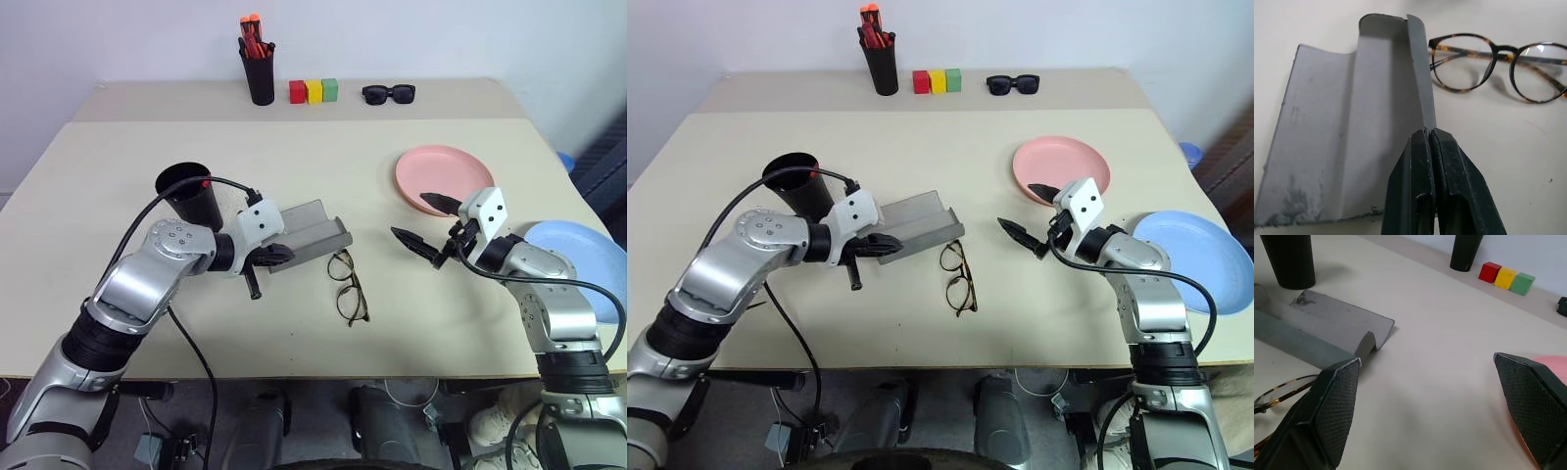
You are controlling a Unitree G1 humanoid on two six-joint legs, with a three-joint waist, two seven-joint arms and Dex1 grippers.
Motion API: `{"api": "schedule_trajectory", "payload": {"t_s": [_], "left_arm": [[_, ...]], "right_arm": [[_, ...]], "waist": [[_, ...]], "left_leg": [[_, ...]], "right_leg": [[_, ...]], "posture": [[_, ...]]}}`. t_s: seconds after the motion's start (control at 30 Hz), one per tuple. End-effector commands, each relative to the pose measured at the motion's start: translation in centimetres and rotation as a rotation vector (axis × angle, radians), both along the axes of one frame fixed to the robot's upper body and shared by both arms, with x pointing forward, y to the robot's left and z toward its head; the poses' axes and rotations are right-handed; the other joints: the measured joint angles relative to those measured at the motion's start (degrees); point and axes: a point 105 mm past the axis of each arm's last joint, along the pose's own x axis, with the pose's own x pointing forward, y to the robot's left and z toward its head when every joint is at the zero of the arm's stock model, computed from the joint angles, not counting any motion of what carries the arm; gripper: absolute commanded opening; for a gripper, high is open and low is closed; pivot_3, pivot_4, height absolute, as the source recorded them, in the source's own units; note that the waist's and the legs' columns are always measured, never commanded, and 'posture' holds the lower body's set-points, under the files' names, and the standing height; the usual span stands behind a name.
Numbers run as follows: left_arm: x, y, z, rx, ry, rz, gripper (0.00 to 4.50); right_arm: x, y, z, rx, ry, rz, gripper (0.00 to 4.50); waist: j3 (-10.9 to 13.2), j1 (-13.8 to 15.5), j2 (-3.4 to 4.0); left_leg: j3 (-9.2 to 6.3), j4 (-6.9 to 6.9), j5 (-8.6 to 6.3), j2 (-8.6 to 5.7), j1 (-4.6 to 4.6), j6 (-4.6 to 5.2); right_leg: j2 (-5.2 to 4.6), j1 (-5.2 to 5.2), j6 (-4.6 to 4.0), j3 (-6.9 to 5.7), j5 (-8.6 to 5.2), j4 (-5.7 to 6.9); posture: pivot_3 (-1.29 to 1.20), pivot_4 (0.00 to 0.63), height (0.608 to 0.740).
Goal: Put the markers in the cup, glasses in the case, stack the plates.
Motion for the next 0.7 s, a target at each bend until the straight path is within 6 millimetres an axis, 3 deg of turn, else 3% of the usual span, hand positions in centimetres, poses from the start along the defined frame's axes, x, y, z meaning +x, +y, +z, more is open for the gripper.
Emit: {"api": "schedule_trajectory", "payload": {"t_s": [0.03,0.37,0.7], "left_arm": [[0.0,-0.1,1.2,-0.001,-0.05,-0.046,0.08],[2.1,2.4,-0.5,0.144,-0.079,-0.107,0.08],[3.6,1.7,-0.7,0.185,-0.123,-0.184,0.08]], "right_arm": [[-0.2,-0.1,0.8,0.004,-0.035,0.007,4.45],[-0.1,-0.1,0.7,-0.002,-0.03,0.002,4.45],[-0.3,-0.3,0.6,-0.002,-0.027,0.0,4.45]], "waist": [[0.0,-0.09,0.0],[0.0,-0.03,0.0],[0.0,0.03,0.01]], "left_leg": [[0.0,0.0,0.0,0.0,0.0,0.0],[0.02,0.0,0.0,0.0,0.01,0.0],[0.02,0.02,0.0,-0.01,0.01,0.01]], "right_leg": [[0.0,0.0,0.0,0.0,0.0,0.0],[0.01,0.0,-0.01,0.0,0.0,0.0],[0.0,0.01,0.0,0.0,0.0,0.0]], "posture": [[0.0,0.15,0.74],[0.0,0.15,0.74],[0.0,0.15,0.74]]}}
